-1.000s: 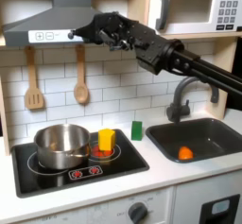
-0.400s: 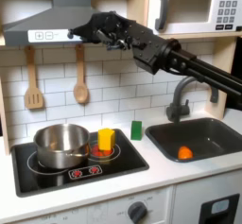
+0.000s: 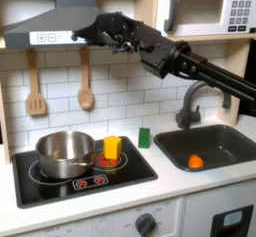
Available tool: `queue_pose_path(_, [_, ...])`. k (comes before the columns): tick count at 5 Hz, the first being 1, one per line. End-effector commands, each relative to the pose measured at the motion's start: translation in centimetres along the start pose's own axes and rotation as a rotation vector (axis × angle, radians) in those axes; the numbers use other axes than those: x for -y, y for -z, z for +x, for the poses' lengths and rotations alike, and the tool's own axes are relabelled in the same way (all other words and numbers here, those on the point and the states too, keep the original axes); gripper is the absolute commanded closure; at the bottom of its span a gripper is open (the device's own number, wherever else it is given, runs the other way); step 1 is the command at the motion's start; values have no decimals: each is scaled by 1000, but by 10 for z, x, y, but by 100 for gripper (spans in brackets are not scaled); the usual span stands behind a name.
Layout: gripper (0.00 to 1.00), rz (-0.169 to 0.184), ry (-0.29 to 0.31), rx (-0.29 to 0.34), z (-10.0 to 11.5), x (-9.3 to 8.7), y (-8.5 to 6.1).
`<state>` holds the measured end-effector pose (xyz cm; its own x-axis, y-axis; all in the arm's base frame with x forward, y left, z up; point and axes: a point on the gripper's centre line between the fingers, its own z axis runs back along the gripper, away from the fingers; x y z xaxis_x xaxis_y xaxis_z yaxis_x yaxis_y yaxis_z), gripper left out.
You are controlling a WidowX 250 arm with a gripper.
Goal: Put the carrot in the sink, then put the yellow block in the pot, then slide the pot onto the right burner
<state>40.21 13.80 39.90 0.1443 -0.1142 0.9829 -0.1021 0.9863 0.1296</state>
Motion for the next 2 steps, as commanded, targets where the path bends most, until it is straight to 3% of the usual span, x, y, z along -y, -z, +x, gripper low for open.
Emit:
queue_pose_path(1, [100,-6,-22,19,4,-3,-16])
queue_pose_path(2, [100,-19,-37,30,3,-2,-26])
